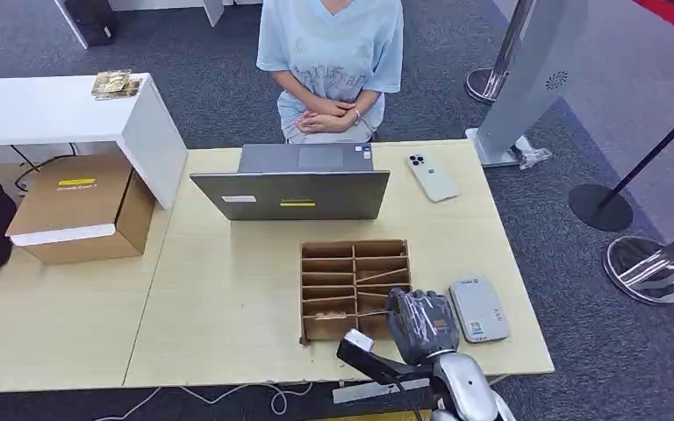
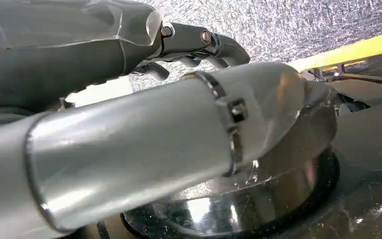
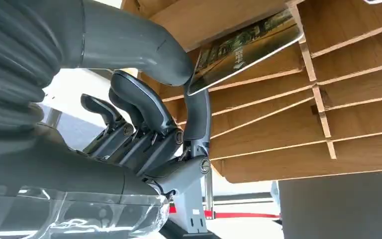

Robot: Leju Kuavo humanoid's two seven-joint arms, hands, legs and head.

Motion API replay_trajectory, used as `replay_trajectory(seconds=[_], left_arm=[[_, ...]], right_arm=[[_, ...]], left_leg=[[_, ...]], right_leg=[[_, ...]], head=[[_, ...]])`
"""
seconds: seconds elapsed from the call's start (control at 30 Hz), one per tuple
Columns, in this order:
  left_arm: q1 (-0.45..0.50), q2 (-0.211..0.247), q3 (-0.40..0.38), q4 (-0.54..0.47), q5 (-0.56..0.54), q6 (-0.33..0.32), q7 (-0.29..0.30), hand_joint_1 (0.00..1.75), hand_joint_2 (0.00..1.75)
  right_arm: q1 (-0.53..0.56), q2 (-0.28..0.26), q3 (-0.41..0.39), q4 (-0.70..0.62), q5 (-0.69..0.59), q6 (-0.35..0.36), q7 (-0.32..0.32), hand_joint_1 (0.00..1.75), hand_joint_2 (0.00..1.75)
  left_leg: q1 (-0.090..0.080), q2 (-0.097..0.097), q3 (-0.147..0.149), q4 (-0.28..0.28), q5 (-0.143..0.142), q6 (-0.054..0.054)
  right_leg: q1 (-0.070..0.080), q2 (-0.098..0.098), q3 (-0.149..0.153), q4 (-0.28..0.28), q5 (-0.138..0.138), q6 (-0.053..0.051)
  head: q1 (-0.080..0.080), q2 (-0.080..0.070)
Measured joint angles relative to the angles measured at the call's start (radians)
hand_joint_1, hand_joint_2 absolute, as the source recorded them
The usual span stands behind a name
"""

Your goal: Pass the card to the sensor for recognition and then transmit it.

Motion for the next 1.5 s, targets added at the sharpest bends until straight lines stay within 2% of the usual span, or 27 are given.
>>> replay_trajectory(seconds=[0.93,1.0,1.03,1.23,1.3,1.33,1.37,1.5], left_arm=[[0.000,0.001,0.000,0.000,0.000,-0.003,0.001,0.00,0.00],[0.000,0.001,0.000,0.000,0.000,-0.003,0.001,0.00,0.00],[0.000,0.001,0.000,0.000,0.000,-0.003,0.001,0.00,0.00],[0.000,0.001,-0.001,0.000,0.000,-0.003,0.002,0.00,0.00],[0.000,0.001,-0.001,0.000,0.000,-0.003,0.002,0.00,0.00],[0.000,0.001,-0.001,0.000,0.000,-0.003,0.002,0.00,0.00],[0.000,0.001,-0.001,0.000,0.000,-0.003,0.002,0.00,0.00],[0.000,0.001,-0.001,0.000,0.000,-0.004,0.006,0.00,0.00]], right_arm=[[0.018,0.000,-0.018,-0.023,-0.028,-0.004,-0.009,1.75,1.75],[0.018,0.000,-0.018,-0.023,-0.028,-0.004,-0.009,1.64,1.75],[0.018,0.000,-0.018,-0.024,-0.028,-0.004,-0.009,1.54,1.75],[0.017,0.000,-0.018,-0.025,-0.028,-0.003,-0.012,1.38,1.75],[0.017,0.000,-0.018,-0.025,-0.027,-0.002,-0.012,1.15,1.75],[0.017,0.000,-0.018,-0.025,-0.027,-0.002,-0.012,1.15,1.75],[0.017,0.000,-0.018,-0.025,-0.028,-0.002,-0.012,0.77,1.75],[0.017,0.000,-0.018,-0.025,-0.027,0.003,-0.014,0.80,1.75]], left_leg=[[0.000,0.000,0.000,0.000,0.000,0.000],[0.000,0.000,0.000,0.000,0.000,0.000],[0.000,0.000,0.000,0.000,0.000,0.000],[0.000,0.000,0.000,0.000,0.000,0.000],[0.000,0.000,0.000,0.000,0.000,0.000],[0.000,0.000,0.000,0.000,0.000,0.000],[0.000,0.000,0.000,0.000,0.000,0.000],[0.000,0.000,0.000,0.000,0.000,0.000]], right_leg=[[0.000,0.000,0.000,0.000,0.000,0.000],[0.000,0.000,0.000,0.000,0.000,0.000],[0.000,0.000,0.000,0.000,0.000,0.000],[0.000,0.000,0.000,0.000,0.000,0.000],[0.000,0.000,0.000,0.000,0.000,0.000],[0.000,0.000,0.000,0.000,0.000,0.000],[0.000,0.000,0.000,0.000,0.000,0.000],[0.000,0.000,0.000,0.000,0.000,0.000]], head=[[0.000,0.000],[0.000,0.000],[0.000,0.000],[0.000,0.000],[0.000,0.000],[0.000,0.000],[0.000,0.000],[0.000,0.000]])
